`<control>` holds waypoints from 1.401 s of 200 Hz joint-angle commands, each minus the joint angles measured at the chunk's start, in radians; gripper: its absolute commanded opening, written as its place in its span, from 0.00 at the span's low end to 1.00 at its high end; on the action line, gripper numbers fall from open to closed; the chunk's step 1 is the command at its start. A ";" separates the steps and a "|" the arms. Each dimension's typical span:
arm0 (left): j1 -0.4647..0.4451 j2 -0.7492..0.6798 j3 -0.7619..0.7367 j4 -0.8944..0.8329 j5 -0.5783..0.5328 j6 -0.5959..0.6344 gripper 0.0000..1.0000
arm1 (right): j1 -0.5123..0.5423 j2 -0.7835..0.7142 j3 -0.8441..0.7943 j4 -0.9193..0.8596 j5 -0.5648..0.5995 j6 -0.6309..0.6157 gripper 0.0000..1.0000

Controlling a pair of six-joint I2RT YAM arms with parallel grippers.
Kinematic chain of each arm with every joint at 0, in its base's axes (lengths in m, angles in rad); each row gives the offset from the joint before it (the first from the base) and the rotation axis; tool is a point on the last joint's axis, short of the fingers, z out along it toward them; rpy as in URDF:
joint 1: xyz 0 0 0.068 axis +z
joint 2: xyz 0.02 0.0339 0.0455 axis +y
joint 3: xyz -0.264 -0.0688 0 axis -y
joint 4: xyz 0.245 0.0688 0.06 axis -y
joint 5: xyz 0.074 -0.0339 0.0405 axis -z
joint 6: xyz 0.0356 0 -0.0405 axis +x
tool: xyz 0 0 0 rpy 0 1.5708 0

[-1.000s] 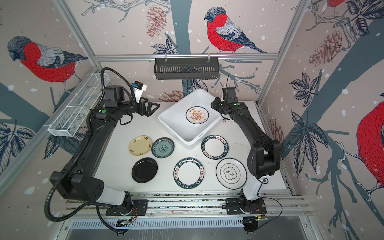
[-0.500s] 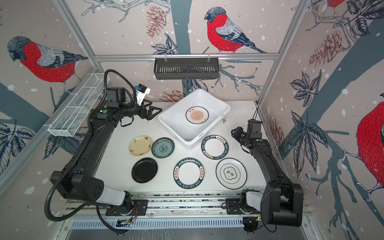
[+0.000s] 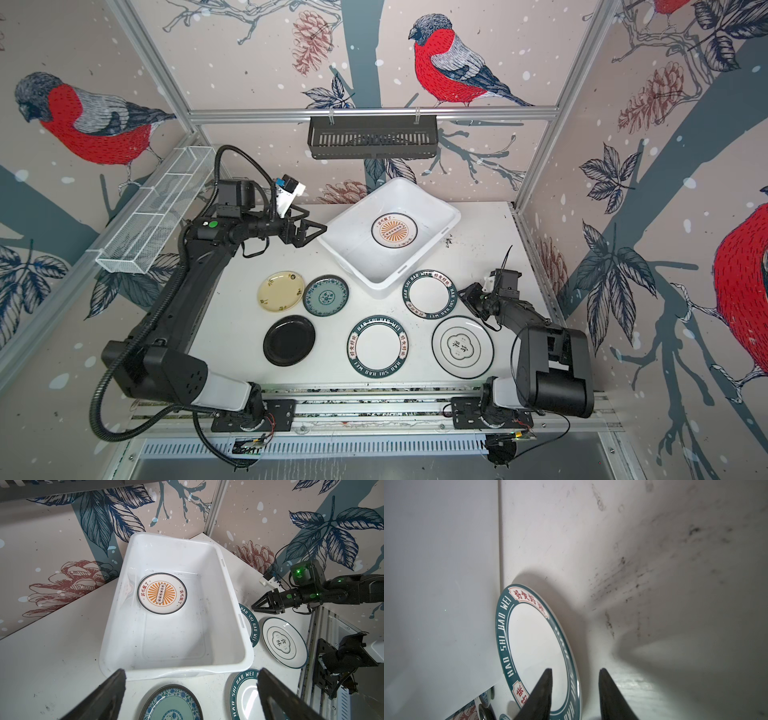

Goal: Place the plates into the plastic bin on the countertop
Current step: 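Raise the right gripper out of the bin and move it to the green-rimmed plate, then close the right gripper on the rim of the green-rimmed plate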

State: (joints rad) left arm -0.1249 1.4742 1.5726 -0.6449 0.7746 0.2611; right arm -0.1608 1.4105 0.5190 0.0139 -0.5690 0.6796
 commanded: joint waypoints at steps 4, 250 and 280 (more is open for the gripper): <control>-0.001 -0.002 -0.002 -0.016 0.019 0.017 0.97 | -0.011 0.023 -0.019 0.078 -0.058 -0.026 0.39; -0.018 -0.017 -0.039 0.022 0.014 -0.013 0.98 | -0.005 0.173 0.029 0.080 -0.044 -0.068 0.21; -0.019 -0.017 -0.044 0.027 0.018 -0.018 0.98 | -0.005 0.174 0.032 0.081 -0.047 -0.067 0.21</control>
State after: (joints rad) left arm -0.1417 1.4612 1.5330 -0.6334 0.7811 0.2424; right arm -0.1658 1.5799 0.5480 0.1349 -0.6613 0.6250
